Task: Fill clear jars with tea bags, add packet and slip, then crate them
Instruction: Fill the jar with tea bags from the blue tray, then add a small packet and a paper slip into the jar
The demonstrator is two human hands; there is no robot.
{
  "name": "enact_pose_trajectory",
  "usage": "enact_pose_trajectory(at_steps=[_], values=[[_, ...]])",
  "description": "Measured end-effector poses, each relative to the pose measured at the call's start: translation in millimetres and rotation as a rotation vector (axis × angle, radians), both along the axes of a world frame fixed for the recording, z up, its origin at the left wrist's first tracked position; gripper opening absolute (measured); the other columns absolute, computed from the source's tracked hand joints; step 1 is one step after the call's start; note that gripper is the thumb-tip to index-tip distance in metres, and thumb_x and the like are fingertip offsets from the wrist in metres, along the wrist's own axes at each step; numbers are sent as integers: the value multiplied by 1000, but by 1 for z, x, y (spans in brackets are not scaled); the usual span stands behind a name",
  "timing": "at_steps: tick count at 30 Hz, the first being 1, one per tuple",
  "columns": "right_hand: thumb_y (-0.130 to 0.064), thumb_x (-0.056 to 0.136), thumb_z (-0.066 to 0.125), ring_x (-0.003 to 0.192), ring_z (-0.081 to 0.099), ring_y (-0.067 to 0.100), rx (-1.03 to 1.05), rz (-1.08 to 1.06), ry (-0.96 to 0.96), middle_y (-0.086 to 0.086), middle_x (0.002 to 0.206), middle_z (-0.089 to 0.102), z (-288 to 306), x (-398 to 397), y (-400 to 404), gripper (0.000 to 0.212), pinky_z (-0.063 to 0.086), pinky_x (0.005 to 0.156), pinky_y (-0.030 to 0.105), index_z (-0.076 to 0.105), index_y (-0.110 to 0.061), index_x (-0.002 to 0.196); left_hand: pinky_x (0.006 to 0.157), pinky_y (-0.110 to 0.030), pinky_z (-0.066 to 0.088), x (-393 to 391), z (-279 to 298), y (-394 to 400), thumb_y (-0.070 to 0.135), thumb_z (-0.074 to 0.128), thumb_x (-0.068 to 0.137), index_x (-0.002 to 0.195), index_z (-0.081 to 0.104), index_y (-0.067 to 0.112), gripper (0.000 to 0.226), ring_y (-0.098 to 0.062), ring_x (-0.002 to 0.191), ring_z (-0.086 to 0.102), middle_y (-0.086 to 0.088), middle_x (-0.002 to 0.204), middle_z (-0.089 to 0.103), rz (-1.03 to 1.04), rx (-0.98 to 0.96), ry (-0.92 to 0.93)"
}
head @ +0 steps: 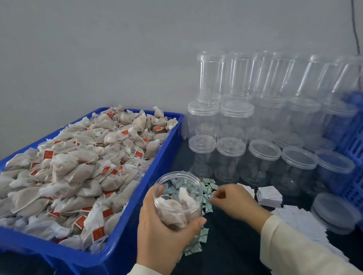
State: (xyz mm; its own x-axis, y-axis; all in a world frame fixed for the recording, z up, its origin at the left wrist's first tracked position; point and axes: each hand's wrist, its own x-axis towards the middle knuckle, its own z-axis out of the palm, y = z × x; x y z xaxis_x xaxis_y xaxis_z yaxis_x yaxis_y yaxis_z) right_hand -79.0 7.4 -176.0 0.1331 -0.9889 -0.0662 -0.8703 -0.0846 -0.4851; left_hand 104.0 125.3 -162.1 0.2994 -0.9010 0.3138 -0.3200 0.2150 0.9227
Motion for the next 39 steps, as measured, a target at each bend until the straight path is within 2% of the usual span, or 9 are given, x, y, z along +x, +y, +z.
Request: enact_pose_trajectory(at_steps=[4,7,11,15,17,24,29,34,39], values=[[-57,82,63,77,54,15,17,-116,69,-9,77,55,-30,4,0,35,38,61,28,53,-26,70,91,-21,40,-2,-2,2,64,79,34,111,38,54,87,5,116,45,31,120,47,-14,7,-13],[-58,81,62,79,54,15,13,-153,76,-8,81,57,-34,12,-3,34,36,57,28,51,-26,74,92,-21,38,-2,-2,3,64,80,35,112,36,56,89,4,118,44,31,121,46,-24,13,-6],[-41,83,64,88,60,20,49,-144,44,1,89,65,-34,18,-10,25,40,65,28,53,-20,75,90,-17,37,-2,-2,6,66,79,35,113,36,57,90,4,119,44,31,123,45,-24,6,2],[-25,83,65,85,64,23,99,-142,25,8,86,70,-28,20,-13,18,38,58,26,60,-13,70,90,-17,37,-3,-1,7,67,80,36,113,34,59,90,2,119,45,30,122,46,-28,-2,-17],[-23,81,68,85,64,22,108,-131,2,5,82,69,-23,15,-11,15,42,62,25,62,-14,71,92,-19,37,-2,-1,7,68,79,36,113,34,60,90,3,120,44,32,124,45,-29,-9,-19],[-22,75,81,64,62,11,-96,-117,-346,-4,68,69,48,-12,21,16,49,64,25,66,-20,70,97,-22,38,-6,-4,5,71,80,35,117,33,60,95,3,122,44,37,124,45,-44,-13,-37],[-16,77,79,58,63,-2,-184,94,-651,-10,68,72,111,-13,64,11,48,57,8,70,-23,74,101,-26,38,-20,-3,3,69,82,35,120,35,52,99,0,123,44,29,129,45,-80,-16,-57],[-19,79,78,65,63,-1,-150,246,-509,-13,73,71,118,-6,84,13,47,61,10,70,-28,74,101,-23,39,-37,-2,0,69,76,35,119,30,55,97,1,122,43,31,128,40,-135,3,-76],[-25,80,77,59,58,-2,-230,239,-396,-22,70,67,109,-9,88,17,46,60,10,67,-36,71,86,-10,36,-46,-5,-1,70,75,34,118,27,58,98,0,119,45,33,124,40,-153,23,-85]])
